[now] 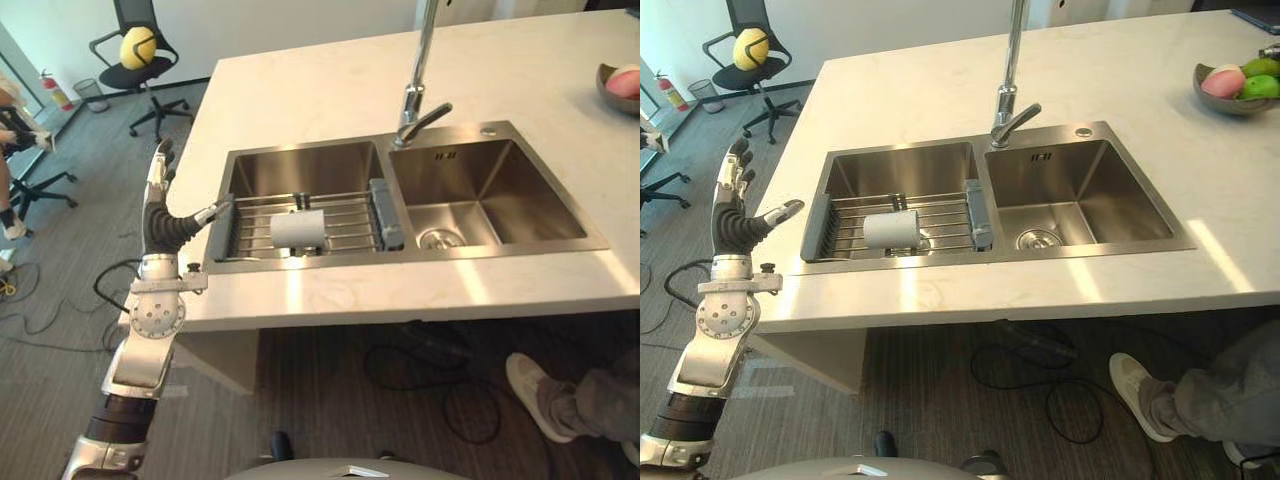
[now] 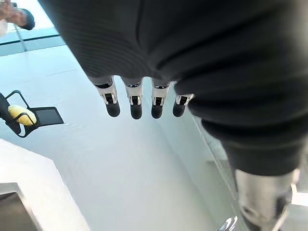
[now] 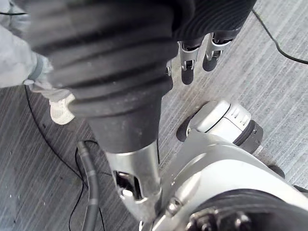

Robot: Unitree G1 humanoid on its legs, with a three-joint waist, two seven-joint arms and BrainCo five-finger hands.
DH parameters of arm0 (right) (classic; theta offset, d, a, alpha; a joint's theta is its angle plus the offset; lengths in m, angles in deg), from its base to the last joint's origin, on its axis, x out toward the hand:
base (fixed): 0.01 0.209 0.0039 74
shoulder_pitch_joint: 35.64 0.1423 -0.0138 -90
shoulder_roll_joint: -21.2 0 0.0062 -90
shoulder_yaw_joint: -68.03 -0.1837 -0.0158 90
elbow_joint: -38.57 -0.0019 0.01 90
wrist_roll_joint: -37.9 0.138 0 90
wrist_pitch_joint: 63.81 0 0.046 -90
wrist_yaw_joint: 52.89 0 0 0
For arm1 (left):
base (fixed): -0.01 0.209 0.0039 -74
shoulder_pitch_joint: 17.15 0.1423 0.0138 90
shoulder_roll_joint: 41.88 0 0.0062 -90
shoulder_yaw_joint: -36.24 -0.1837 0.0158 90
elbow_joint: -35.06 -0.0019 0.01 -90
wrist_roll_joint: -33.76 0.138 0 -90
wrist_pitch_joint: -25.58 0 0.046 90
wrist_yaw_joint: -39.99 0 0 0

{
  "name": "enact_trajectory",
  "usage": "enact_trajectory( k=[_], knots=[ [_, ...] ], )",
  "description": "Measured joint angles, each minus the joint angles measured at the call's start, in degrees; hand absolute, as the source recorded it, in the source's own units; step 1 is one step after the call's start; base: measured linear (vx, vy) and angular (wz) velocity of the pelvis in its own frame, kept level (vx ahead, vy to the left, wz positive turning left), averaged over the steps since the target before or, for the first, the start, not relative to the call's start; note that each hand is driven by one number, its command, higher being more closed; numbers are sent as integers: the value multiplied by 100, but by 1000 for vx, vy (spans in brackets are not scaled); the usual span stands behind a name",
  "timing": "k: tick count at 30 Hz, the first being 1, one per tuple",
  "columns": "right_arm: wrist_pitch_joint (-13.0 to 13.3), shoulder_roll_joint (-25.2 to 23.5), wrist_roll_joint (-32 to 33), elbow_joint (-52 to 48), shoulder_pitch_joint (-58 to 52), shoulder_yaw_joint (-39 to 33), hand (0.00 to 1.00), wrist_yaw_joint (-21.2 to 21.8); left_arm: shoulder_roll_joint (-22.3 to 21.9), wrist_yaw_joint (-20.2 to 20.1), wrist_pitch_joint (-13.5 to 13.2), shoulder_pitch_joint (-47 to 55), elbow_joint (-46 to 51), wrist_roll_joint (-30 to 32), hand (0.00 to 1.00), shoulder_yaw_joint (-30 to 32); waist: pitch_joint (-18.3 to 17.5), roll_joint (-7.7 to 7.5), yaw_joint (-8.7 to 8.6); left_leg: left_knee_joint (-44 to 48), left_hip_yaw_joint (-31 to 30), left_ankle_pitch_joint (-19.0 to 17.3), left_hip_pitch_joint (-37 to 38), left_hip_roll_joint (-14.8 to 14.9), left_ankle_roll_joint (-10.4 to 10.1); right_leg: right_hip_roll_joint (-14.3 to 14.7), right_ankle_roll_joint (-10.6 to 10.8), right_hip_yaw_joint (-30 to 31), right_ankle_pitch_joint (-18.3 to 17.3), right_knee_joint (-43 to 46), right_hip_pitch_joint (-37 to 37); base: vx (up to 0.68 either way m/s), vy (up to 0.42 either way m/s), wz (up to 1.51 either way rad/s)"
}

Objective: Walk over to the sink, pick up the cup, carry it to the dishwasher, place the cup inside the dishwasher, then close the dishwasher door

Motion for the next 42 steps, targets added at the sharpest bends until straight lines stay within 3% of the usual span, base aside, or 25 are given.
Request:
enact_trajectory(
  k=[6,11,16,22,30,33,37,42],
  knots=[
    [-87,-92,55,19,1,-212,0,44,261,-287,453,-261,-442,1052,0,-724,-6,-68,-47,2,-16,8,1,32,6,37,-2,-218,73,-46,24,29,-31,-3],
    [-58,-236,460,99,7,-347,0,55,300,-278,836,-497,-815,1883,0,-960,23,-252,-111,2,-7,1,19,12,16,10,2,-233,83,-51,46,-6,0,0],
    [-50,-266,574,227,10,-488,0,186,428,-86,1042,-568,-1367,2291,0,-1067,16,-276,-154,0,134,-36,10,28,3,1,-4,-144,149,-139,-28,-55,4,-15],
    [-53,-403,575,239,8,-801,0,247,632,545,1007,-766,-2371,2577,0,-1024,23,-322,-219,0,406,-75,14,119,-51,43,-20,-28,235,-205,-162,-10,-17,-25],
    [-84,-521,905,285,9,-1153,0,418,633,664,891,-871,-2803,2682,0,-942,49,-370,-320,3,599,-99,58,142,-35,62,-8,-45,302,-168,-230,34,-16,-13],
    [-218,-483,893,272,9,-1276,0,551,637,764,795,-1025,-2820,2844,0,-1009,71,-402,-323,3,614,-99,90,141,-34,52,-5,-48,329,-167,-211,-33,-2,-4],
    [-461,-402,779,239,9,-1458,0,743,641,744,795,-1256,-2820,2877,0,-1545,94,-436,-343,1,624,-105,115,122,-28,15,-18,-48,354,-168,-204,-72,11,-2],
    [-696,-406,787,220,12,-1398,0,785,578,486,1031,-1388,-2932,2930,0,-2128,140,-505,-459,-3,681,-141,114,132,-81,-12,-56,-150,299,-192,-253,-48,0,-9]
  ],
)
